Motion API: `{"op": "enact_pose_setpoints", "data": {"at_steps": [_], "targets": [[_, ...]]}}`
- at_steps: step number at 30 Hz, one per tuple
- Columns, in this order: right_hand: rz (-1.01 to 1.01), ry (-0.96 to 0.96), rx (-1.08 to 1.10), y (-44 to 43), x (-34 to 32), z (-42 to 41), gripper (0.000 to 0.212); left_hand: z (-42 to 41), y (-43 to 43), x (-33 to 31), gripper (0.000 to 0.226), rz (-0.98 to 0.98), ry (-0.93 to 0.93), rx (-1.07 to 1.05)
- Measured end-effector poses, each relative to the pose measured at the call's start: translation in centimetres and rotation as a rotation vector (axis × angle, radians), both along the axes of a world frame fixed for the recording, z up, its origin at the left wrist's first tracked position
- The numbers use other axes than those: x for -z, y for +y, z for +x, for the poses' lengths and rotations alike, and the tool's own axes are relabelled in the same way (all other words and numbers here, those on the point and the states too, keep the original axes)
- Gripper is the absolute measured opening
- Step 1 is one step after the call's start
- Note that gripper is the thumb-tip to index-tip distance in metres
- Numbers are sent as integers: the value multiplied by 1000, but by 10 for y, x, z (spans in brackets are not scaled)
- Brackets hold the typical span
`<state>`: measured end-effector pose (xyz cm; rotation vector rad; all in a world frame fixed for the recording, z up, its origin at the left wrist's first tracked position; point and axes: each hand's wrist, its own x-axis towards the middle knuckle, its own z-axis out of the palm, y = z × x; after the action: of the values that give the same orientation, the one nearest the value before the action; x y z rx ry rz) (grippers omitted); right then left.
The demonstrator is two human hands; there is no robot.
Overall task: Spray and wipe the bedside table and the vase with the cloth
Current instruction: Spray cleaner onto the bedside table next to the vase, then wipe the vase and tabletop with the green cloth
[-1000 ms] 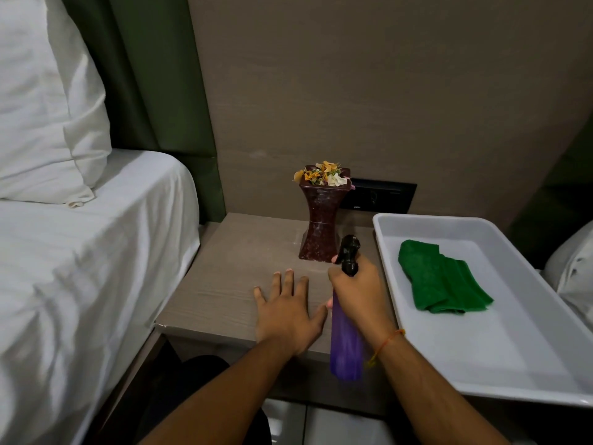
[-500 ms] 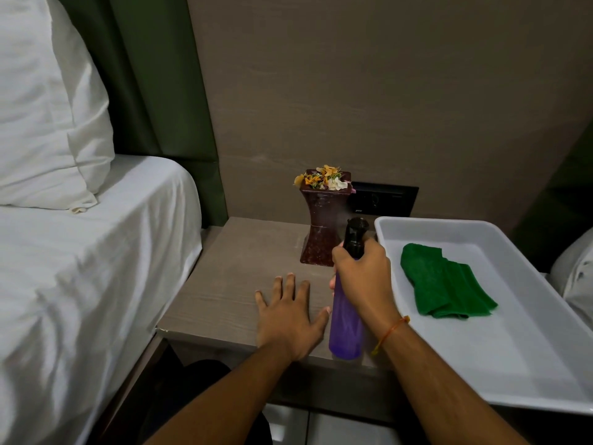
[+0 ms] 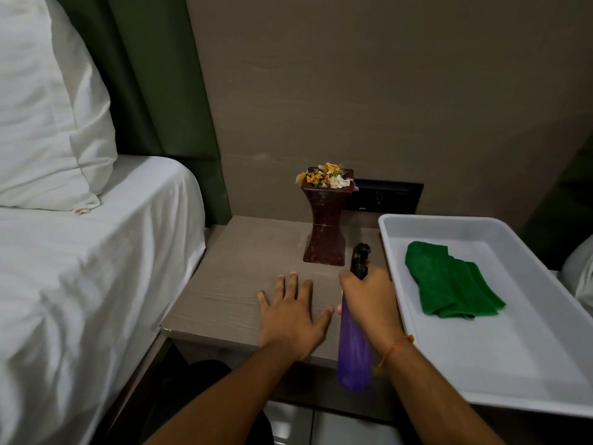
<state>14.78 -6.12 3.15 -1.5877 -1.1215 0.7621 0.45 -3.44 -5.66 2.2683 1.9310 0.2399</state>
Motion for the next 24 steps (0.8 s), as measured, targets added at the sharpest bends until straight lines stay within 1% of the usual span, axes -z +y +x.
{"op": "enact_pose_setpoints", "data": {"at_steps": [2,5,9,11,13,14,16,18,20,21,22,24], "targets": [[-28,12,9,-4,3,1,16,-1,1,2,90,6,-2,-3],[22,55,-14,-12,-5,2,5,-1,0,2,89,-4,8,3],[271,170,8,-35,-38,33,11,-4,-1,-2,89,-42,-13,25],[434,168,63,-50,-54,66,3,-5,-2,-4,88,-29,-25,30],[545,105,147,-63,-65,102,28,-4,0,-5,85,5,-19,33],[571,79,172,-67,-65,120,34,-5,2,-6,82,28,-10,40],[573,-29,202,-75,-57,148,29,-9,12,-9,73,83,15,82],[499,-176,239,-79,-38,169,29,-17,25,-18,55,118,5,120],[394,-275,254,-84,-17,184,22,-21,42,-34,35,194,-103,102],[363,-308,249,-87,-9,189,19,-20,52,-46,28,272,-179,83],[346,-316,239,-89,-4,193,22,-18,62,-60,22,376,-243,68],[324,-276,218,-93,2,197,32,-11,84,-95,18,567,-330,60]]}}
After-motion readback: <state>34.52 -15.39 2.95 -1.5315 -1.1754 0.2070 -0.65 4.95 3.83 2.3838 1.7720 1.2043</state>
